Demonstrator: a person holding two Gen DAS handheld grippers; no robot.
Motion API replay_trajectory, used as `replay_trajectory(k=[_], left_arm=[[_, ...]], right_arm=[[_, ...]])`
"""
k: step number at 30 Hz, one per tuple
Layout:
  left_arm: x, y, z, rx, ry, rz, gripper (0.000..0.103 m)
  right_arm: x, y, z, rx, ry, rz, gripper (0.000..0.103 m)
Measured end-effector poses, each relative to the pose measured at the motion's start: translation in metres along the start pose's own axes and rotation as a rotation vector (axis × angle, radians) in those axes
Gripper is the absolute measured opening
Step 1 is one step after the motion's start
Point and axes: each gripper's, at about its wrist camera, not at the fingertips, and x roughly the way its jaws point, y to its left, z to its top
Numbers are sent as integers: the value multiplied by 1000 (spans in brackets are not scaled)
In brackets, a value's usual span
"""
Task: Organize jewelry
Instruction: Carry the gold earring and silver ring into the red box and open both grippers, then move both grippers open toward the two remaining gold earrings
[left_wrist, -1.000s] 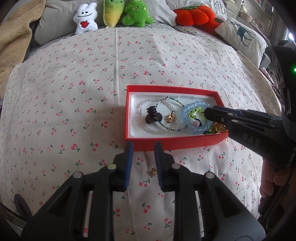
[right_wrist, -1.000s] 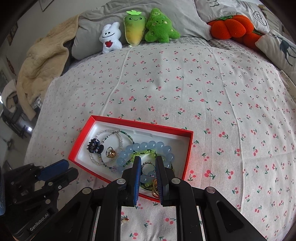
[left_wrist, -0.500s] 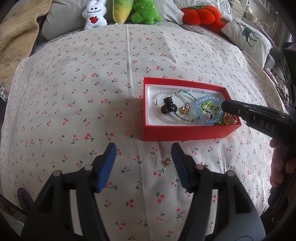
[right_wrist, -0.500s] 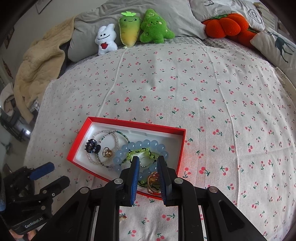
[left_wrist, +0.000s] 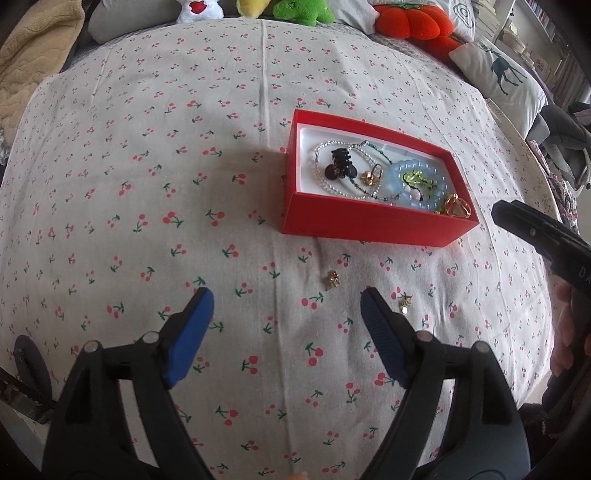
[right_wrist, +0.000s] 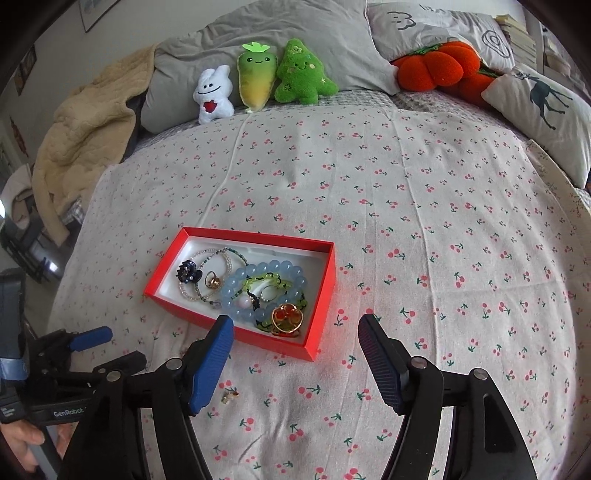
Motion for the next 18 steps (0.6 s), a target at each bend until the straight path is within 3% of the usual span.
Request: replay_trajectory(k=[7,18], left_arm=[[1,-1,-11,27,4,30,85],[21,-9,-43,149,43,116,87]], right_arm=[[-7,-2,-25,-27,46,-3,84],[12,10,-71,-65,179,6,84]])
